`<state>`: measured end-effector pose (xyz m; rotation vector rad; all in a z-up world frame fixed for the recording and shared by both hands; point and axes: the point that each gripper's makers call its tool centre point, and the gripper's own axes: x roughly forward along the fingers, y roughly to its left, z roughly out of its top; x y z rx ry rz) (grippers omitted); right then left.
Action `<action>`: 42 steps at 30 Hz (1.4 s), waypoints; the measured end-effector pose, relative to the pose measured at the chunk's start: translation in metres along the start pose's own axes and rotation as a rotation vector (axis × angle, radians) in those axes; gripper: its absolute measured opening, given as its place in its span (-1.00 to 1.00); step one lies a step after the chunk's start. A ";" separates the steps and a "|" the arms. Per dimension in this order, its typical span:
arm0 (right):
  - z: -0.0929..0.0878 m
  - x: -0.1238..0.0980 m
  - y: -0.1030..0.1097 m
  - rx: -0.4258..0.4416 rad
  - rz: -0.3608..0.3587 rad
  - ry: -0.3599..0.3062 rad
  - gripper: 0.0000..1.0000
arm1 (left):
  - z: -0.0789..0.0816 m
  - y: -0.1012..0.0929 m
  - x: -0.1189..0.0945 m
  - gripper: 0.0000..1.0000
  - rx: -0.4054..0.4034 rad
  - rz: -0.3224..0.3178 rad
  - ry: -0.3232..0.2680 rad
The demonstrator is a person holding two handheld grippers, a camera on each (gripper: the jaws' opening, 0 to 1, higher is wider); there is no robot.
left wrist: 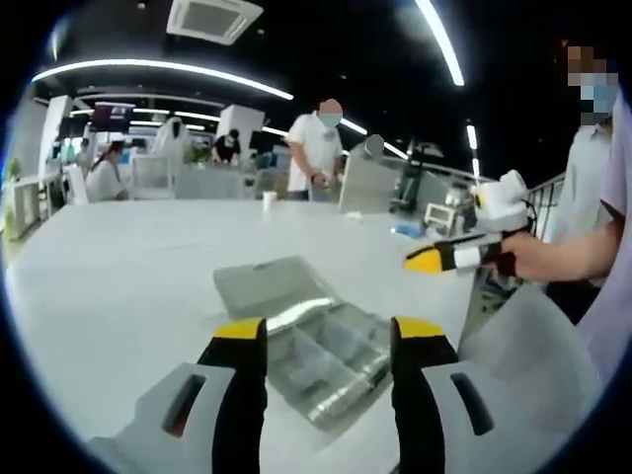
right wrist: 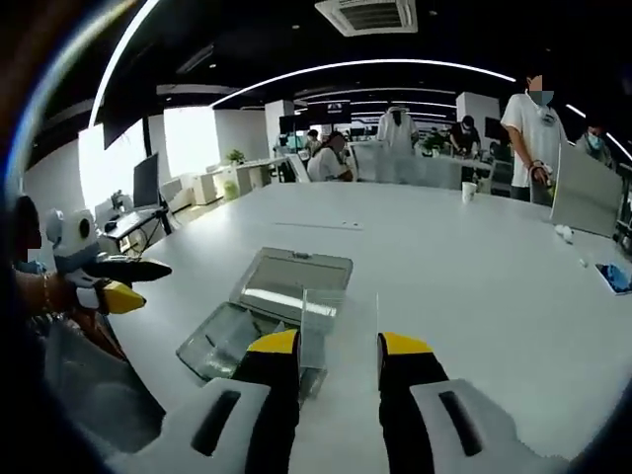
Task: Insert the divider into the dual guide fixture by aligning both edges with the guide slots and pushing it downward to the bottom, including one-sided entry, uneven engagement, binding, and posture correction.
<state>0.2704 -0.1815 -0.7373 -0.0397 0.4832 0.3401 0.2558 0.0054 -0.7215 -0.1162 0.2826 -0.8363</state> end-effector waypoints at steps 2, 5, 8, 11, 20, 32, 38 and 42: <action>0.003 0.000 0.005 -0.006 0.012 -0.015 -0.47 | 0.001 -0.003 0.002 -0.06 -0.006 -0.010 -0.002; 0.007 0.000 0.014 -0.017 0.029 -0.026 -0.47 | 0.004 -0.006 0.006 -0.11 -0.028 -0.023 -0.011; 0.010 -0.001 0.023 -0.030 0.046 -0.036 -0.47 | 0.010 -0.007 0.010 -0.12 -0.044 -0.029 -0.024; 0.013 -0.001 0.032 -0.043 0.064 -0.044 -0.47 | 0.015 -0.011 0.014 -0.14 -0.050 -0.041 -0.030; 0.017 0.000 0.052 -0.073 0.108 -0.058 -0.47 | 0.025 -0.026 0.034 -0.22 -0.102 -0.097 -0.028; 0.022 -0.001 0.070 -0.111 0.152 -0.077 -0.47 | 0.023 -0.037 0.048 -0.39 -0.221 -0.148 0.005; 0.023 0.000 0.076 -0.116 0.168 -0.082 -0.47 | 0.025 -0.044 0.056 -0.45 -0.314 -0.187 0.006; 0.023 0.000 0.081 -0.127 0.178 -0.083 -0.47 | 0.025 -0.047 0.060 -0.49 -0.338 -0.194 0.009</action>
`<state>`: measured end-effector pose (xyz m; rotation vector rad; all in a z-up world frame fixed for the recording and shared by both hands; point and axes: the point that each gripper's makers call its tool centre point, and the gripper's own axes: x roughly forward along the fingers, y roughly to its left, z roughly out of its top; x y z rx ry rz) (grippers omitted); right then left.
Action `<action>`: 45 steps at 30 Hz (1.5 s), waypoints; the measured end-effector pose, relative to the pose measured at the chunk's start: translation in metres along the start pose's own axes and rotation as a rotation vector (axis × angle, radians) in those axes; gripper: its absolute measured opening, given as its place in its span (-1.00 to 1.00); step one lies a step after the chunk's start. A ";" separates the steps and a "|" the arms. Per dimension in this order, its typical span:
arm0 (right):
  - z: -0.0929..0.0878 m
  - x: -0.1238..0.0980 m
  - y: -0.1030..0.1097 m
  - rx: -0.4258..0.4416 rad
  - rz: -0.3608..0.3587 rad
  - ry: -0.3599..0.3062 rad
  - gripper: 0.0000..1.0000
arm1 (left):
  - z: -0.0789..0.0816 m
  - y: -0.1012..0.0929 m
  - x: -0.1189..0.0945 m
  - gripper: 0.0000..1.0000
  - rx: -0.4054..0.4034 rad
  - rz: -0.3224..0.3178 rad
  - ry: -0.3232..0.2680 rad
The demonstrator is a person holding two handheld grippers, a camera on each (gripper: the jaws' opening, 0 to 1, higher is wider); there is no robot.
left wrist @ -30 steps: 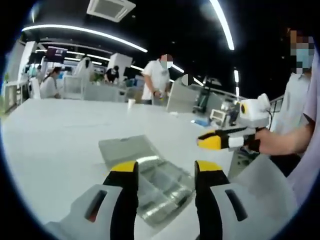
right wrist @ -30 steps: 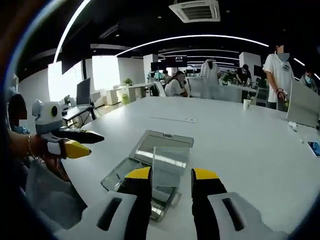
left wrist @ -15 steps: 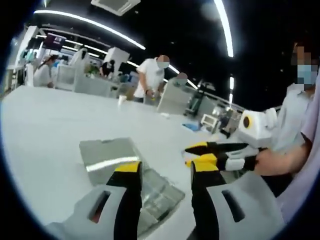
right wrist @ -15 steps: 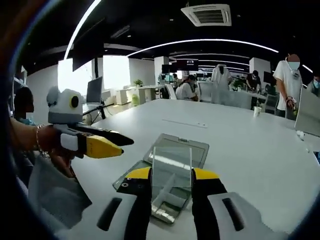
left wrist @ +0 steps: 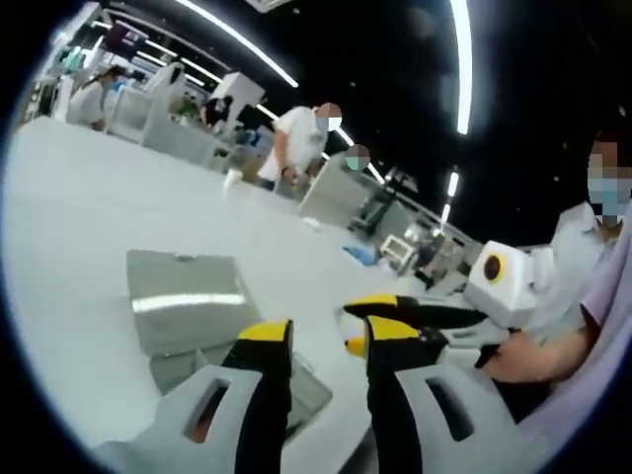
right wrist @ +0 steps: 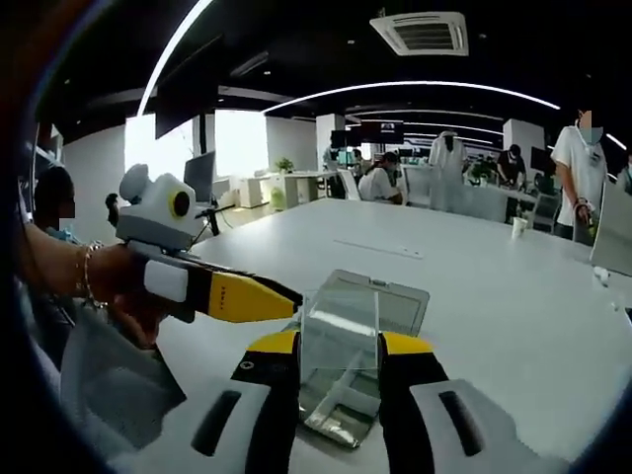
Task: Insert the divider into the dual guide fixture by aligning both edges with the guide slots and pushing it downward to the bottom, including one-sided entry, uneven engagement, binding, and posture correction.
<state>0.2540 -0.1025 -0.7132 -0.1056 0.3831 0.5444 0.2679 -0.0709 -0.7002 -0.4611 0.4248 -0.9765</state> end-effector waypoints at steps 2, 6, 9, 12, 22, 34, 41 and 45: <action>0.001 0.000 0.002 -0.004 0.004 -0.005 -0.47 | 0.000 -0.001 0.001 -0.51 -0.014 -0.004 -0.003; 0.004 0.000 0.004 -0.010 0.007 -0.011 -0.47 | -0.001 -0.003 0.004 -0.57 -0.082 -0.026 -0.006; 0.005 0.000 0.005 -0.017 0.010 -0.015 -0.47 | -0.001 -0.002 0.005 -0.60 -0.110 -0.029 -0.011; 0.006 0.000 0.007 -0.025 0.014 -0.017 -0.47 | -0.001 -0.004 0.006 -0.65 -0.142 -0.036 -0.016; 0.005 0.002 0.016 -0.072 0.028 -0.015 -0.47 | 0.000 -0.005 0.006 -0.82 -0.238 -0.061 -0.029; 0.007 0.002 0.022 -0.129 0.044 -0.025 -0.47 | -0.006 -0.006 0.005 -0.98 -0.278 -0.074 -0.006; 0.010 0.000 0.025 -0.161 0.049 -0.041 -0.47 | -0.005 -0.006 0.003 -1.00 -0.329 -0.083 -0.009; 0.015 0.000 0.025 -0.189 0.051 -0.067 -0.48 | -0.001 -0.005 0.002 -1.00 -0.375 -0.088 -0.036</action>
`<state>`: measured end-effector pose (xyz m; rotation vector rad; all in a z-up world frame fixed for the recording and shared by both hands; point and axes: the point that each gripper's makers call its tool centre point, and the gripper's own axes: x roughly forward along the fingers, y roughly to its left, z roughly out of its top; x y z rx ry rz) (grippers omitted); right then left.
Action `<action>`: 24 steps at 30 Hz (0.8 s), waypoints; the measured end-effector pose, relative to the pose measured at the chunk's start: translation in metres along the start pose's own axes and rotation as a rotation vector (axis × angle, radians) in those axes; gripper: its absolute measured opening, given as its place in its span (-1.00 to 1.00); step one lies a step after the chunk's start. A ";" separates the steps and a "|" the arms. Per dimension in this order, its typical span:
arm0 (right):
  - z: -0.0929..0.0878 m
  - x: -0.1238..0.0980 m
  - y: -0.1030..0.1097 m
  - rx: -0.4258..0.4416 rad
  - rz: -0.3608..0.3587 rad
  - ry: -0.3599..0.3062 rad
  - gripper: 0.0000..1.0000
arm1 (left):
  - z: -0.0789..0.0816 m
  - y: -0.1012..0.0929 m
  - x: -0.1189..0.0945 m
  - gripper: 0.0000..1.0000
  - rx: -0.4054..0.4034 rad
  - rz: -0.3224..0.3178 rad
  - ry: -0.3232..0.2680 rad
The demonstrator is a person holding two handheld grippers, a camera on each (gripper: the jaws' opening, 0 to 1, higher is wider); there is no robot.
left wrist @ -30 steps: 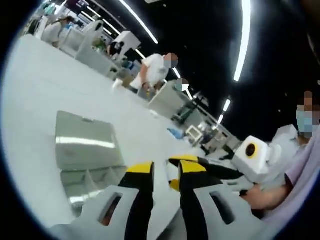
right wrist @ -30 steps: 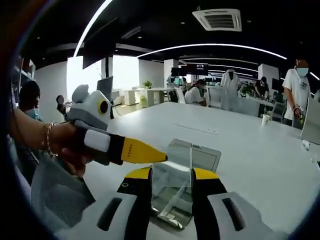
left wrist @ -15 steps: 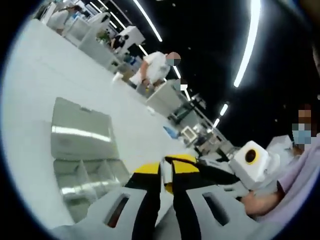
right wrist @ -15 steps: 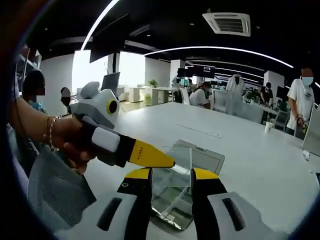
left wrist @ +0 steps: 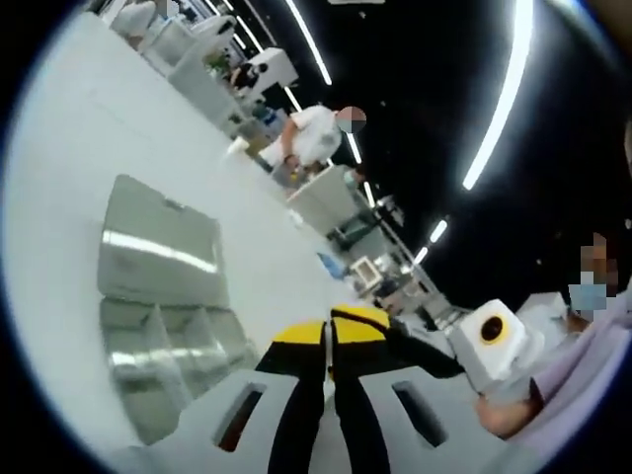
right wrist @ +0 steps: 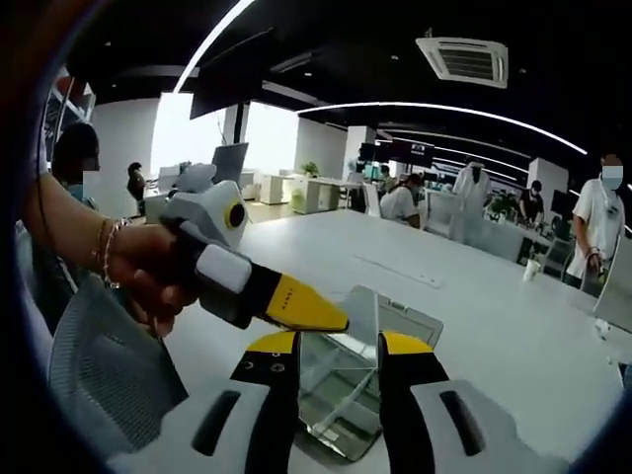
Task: Insert the divider into the dual guide fixture by aligning both edges with the guide slots and pushing it downward to the bottom, including one-sided entry, uneven engagement, binding, and posture correction.
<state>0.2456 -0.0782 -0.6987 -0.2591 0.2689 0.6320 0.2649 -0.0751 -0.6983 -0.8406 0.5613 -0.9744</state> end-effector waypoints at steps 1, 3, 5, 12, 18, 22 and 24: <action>0.001 0.000 0.001 -0.001 0.007 -0.004 -0.51 | 0.001 -0.001 0.000 -1.00 -0.009 -0.003 -0.006; 0.003 0.001 0.001 -0.010 0.005 -0.009 -0.53 | 0.003 0.000 0.000 -1.00 -0.007 -0.003 -0.015; 0.003 0.000 0.001 -0.007 0.003 -0.011 -0.53 | 0.004 0.001 0.000 -1.00 -0.001 0.002 -0.020; 0.008 -0.008 -0.006 -0.029 0.061 -0.007 -0.56 | 0.011 0.013 -0.012 -1.00 0.025 0.030 -0.036; 0.014 -0.015 -0.015 -0.086 0.167 0.038 -0.62 | 0.009 0.020 -0.020 -1.00 0.119 0.044 0.003; 0.016 -0.015 -0.018 -0.173 0.233 0.073 -0.66 | 0.008 0.019 -0.024 -1.00 0.181 0.042 0.031; 0.013 -0.017 -0.011 -0.154 0.300 0.117 -0.69 | 0.006 0.016 -0.025 -1.00 0.219 0.031 0.047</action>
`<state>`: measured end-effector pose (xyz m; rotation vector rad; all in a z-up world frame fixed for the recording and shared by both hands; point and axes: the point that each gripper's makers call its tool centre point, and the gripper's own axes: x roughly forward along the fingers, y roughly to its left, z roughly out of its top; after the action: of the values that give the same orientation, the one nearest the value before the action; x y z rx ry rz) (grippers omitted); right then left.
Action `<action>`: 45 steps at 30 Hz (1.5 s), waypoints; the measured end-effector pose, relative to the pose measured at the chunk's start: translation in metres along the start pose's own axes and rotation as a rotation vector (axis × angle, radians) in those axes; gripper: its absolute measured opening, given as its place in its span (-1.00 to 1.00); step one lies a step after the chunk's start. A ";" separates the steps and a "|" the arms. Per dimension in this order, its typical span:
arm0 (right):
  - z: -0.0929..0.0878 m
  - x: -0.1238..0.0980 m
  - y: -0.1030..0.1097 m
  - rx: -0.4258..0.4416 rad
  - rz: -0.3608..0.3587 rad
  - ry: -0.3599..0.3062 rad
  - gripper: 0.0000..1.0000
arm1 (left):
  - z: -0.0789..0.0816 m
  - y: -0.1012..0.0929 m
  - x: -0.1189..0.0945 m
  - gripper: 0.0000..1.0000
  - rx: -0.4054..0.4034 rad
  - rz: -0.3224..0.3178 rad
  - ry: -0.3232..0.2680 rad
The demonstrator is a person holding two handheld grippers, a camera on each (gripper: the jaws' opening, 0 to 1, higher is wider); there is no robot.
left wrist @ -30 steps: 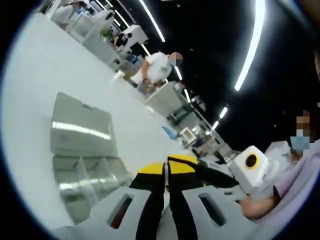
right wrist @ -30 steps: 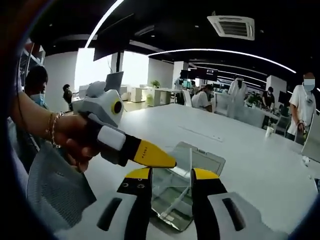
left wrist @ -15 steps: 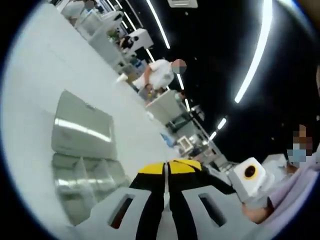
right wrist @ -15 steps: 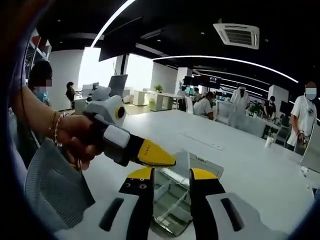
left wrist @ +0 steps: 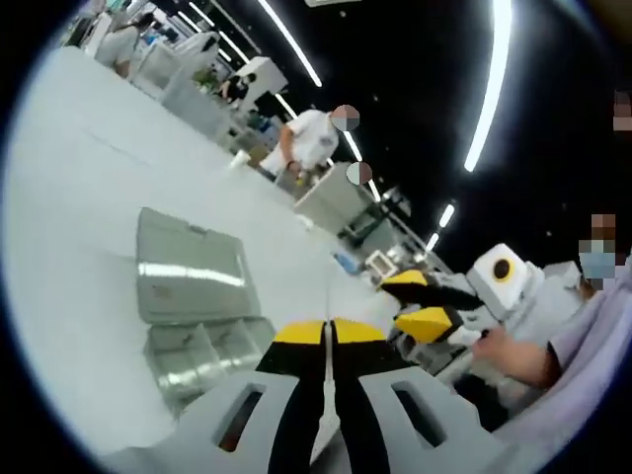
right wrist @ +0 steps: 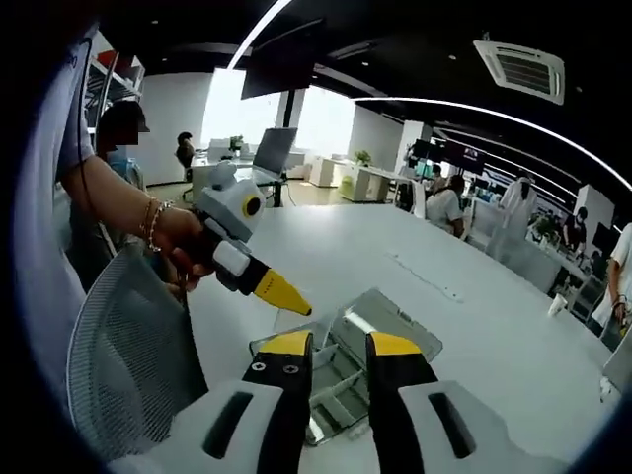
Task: Insert the divider into the dual guide fixture by aligning both edges with the guide slots and pushing it downward to the bottom, including one-sided entry, uneven engagement, binding, and posture correction.
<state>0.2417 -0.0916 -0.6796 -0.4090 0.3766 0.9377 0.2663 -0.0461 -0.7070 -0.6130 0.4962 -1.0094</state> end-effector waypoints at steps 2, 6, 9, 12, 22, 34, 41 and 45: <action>0.001 0.002 0.008 -0.036 0.071 0.015 -0.67 | -0.002 -0.001 0.000 -1.00 0.046 -0.002 0.027; -0.002 0.004 0.010 -0.088 0.117 0.075 -0.66 | -0.006 -0.006 0.001 -1.00 0.154 -0.017 0.079; 0.000 0.006 0.009 -0.127 0.133 0.091 -0.66 | -0.013 -0.013 0.003 -1.00 0.293 -0.046 0.144; -0.001 0.007 0.011 -0.166 0.163 0.115 -0.65 | -0.019 -0.019 0.005 -1.00 0.417 -0.067 0.199; -0.016 0.012 0.024 -0.311 0.281 0.245 -0.67 | -0.025 -0.029 0.014 -1.00 0.667 -0.123 0.313; -0.028 0.017 0.028 -0.447 0.358 0.333 -0.92 | -0.036 -0.037 0.022 -1.00 0.854 -0.179 0.423; -0.031 0.017 0.028 -0.467 0.385 0.358 -1.00 | -0.041 -0.035 0.021 -1.00 0.892 -0.192 0.437; -0.033 0.018 0.031 -0.473 0.407 0.375 -1.00 | -0.043 -0.035 0.021 -1.00 0.938 -0.197 0.447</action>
<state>0.2216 -0.0793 -0.7219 -0.9738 0.5941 1.3559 0.2264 -0.0887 -0.7166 0.4198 0.2940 -1.4257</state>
